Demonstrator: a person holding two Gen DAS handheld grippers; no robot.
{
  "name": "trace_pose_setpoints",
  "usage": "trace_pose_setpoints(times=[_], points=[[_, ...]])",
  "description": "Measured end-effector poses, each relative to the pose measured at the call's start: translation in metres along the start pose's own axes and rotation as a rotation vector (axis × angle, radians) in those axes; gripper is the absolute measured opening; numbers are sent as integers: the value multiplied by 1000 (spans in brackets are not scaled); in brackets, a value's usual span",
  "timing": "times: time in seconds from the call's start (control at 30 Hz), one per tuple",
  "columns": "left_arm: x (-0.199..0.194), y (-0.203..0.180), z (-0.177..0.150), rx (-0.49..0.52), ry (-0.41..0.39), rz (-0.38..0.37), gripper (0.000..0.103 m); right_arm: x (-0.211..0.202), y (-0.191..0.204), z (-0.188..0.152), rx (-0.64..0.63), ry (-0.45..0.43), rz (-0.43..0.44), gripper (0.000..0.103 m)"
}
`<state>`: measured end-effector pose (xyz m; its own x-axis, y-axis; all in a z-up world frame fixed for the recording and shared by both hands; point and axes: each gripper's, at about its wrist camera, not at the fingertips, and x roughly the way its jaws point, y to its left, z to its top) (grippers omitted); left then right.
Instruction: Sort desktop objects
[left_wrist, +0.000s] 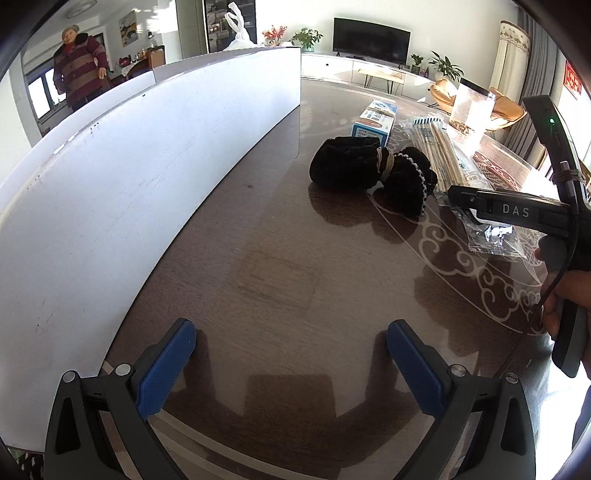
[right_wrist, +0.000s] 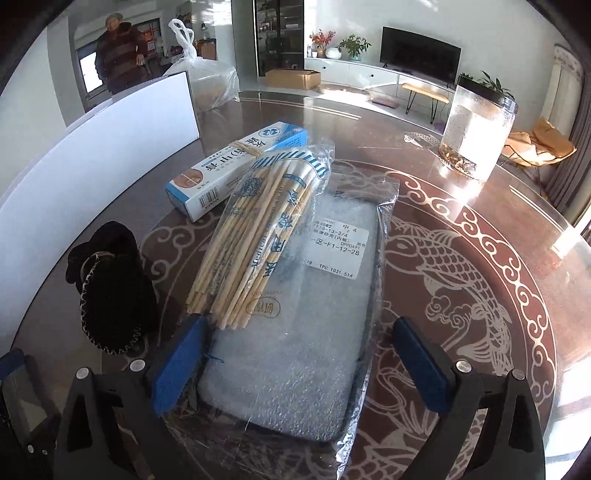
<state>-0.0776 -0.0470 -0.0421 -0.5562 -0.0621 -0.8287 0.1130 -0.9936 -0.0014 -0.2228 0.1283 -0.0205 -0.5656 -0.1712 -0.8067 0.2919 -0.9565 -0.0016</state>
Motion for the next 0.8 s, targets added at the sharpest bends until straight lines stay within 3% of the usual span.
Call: trace_pose_setpoints(times=[0.1,0.4,0.73,0.8], points=[[0,0,0,-1,0,0,103,-8,-4,-8,14,-16,-6,82],[-1,2,0,-1,-1,0,103,-41,-21,-48,70,-26,-15,80],[-1,2,-1,-1,-1,0,103,-99,-63,-122,177,-24,-110,80],[-2,2,-1,-1,-1,1,103,-106,-70,-131,190,-12,-117,85]])
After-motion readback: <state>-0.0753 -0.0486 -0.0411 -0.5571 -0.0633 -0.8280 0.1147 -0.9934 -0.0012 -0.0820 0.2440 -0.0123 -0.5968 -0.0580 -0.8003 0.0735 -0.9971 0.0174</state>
